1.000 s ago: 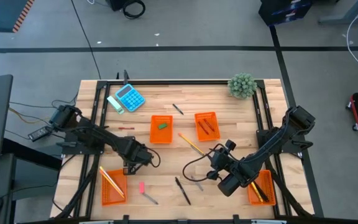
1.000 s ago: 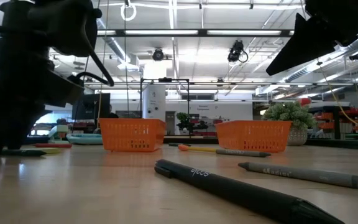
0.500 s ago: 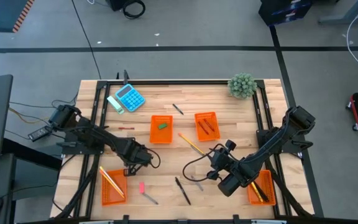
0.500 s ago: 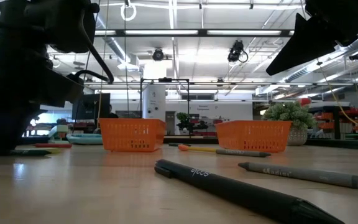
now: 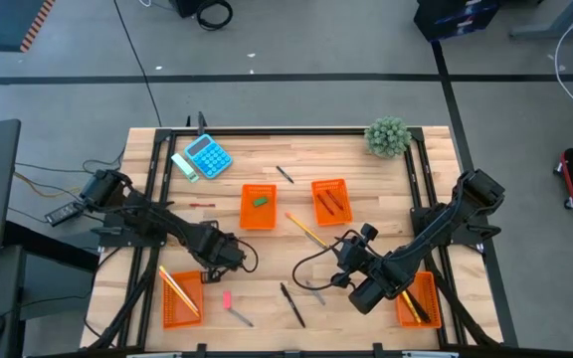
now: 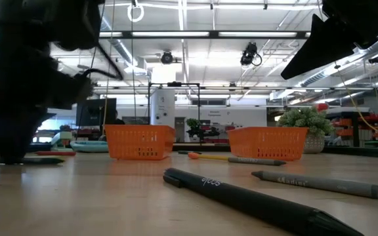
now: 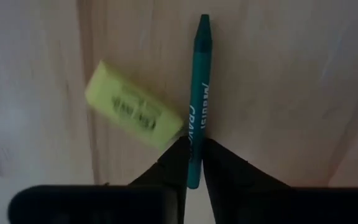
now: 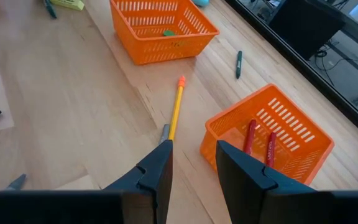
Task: Sort crayons/erasers/pens/pencils in bins
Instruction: Put the bottom green crayon into the top right orange bin, then put the middle gray crayon into the top right orange bin
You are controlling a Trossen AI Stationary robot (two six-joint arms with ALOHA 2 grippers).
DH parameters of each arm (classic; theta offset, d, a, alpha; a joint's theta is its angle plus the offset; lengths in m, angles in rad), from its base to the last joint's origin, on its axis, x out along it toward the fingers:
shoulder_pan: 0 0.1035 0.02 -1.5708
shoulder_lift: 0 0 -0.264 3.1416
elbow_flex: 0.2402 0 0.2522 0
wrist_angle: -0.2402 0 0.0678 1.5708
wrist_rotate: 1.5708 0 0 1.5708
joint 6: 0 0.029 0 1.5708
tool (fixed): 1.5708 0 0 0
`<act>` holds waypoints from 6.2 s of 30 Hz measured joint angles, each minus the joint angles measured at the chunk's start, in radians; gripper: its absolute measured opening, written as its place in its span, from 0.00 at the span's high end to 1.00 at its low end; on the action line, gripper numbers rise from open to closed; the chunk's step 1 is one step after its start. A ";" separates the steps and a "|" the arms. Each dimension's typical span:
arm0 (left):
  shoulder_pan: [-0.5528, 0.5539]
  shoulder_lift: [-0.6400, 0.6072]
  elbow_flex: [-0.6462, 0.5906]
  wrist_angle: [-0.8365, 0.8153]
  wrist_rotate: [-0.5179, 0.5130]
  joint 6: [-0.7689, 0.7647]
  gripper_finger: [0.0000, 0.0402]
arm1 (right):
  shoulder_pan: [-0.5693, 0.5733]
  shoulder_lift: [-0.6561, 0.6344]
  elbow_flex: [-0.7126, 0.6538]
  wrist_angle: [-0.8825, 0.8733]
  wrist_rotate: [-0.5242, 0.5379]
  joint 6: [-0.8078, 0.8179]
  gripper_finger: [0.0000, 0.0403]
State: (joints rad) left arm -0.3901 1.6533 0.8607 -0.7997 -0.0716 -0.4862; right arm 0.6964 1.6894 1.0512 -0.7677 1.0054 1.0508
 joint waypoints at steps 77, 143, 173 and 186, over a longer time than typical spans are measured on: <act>0.409 0.408 0.372 1.146 -0.195 1.675 0.89 | 0.222 0.000 0.185 -0.394 -0.004 0.241 0.68; 0.305 0.330 0.404 1.049 -0.689 1.507 0.96 | 0.180 0.000 0.184 -0.390 0.011 0.188 0.68; 0.301 -0.545 -0.245 1.438 0.024 0.748 0.97 | -0.207 0.016 0.054 0.446 -0.364 -0.495 0.68; 0.301 -0.679 -0.263 1.394 0.028 0.703 0.91 | -0.353 0.014 0.078 0.391 -0.510 -0.603 0.68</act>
State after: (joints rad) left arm -0.0895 0.9746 0.5980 0.5944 -0.0435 0.2167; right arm 0.3436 1.7035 1.1290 -0.3764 0.4957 0.4477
